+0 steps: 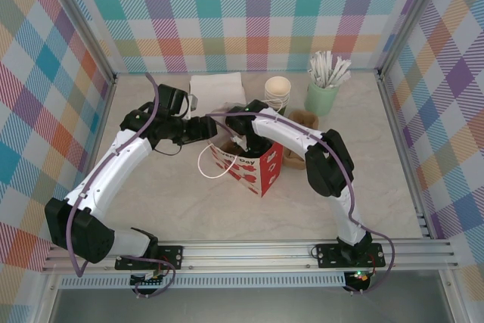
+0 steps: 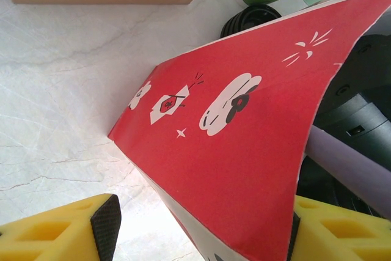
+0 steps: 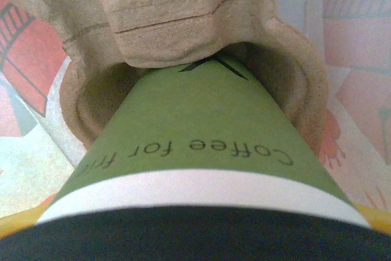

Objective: Pack the takeout coffee

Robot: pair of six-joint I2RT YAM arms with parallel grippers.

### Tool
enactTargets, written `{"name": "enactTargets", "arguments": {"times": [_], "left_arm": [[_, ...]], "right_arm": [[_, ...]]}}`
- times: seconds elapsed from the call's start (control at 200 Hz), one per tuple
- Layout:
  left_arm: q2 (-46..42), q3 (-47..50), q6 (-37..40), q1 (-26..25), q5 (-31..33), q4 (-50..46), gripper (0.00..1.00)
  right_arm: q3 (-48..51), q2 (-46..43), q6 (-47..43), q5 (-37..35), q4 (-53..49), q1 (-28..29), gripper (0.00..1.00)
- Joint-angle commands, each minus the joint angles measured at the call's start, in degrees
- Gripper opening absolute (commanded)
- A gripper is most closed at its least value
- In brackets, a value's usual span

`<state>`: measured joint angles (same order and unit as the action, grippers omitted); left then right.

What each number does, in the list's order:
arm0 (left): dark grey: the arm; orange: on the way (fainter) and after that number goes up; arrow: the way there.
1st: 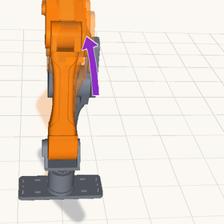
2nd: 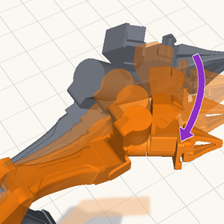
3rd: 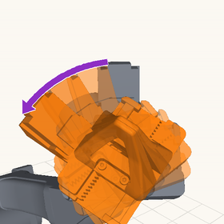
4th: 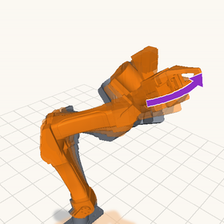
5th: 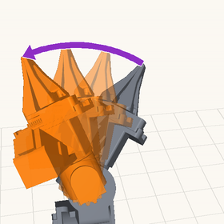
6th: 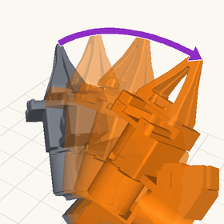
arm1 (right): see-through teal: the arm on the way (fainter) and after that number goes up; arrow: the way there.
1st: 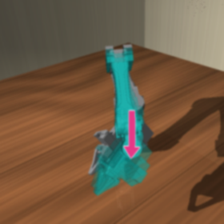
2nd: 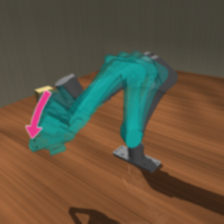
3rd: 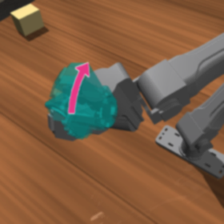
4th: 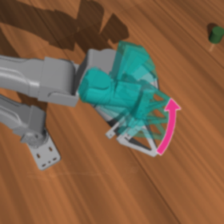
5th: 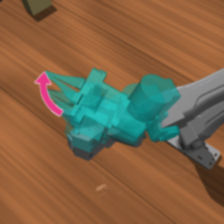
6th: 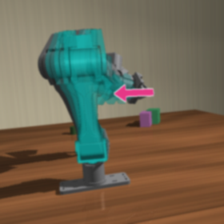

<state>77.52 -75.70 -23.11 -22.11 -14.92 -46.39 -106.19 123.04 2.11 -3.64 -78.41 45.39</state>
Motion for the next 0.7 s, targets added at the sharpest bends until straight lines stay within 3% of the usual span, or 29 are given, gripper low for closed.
{"name": "enactTargets", "arguments": {"times": [0.0, 0.695], "left_arm": [[0.54, -1.47, 0.66, -0.47, 1.47, -1.06, 0.67], [0.44, -1.30, 0.52, -0.46, 1.38, -0.96, 0.67]], "right_arm": [[3.42, 2.57, -1.22, 0.82, 4.88, -0.27, 0.78], [4.76, 4.84, -1.79, 1.21, 6.50, -0.29, 0.78]]}}
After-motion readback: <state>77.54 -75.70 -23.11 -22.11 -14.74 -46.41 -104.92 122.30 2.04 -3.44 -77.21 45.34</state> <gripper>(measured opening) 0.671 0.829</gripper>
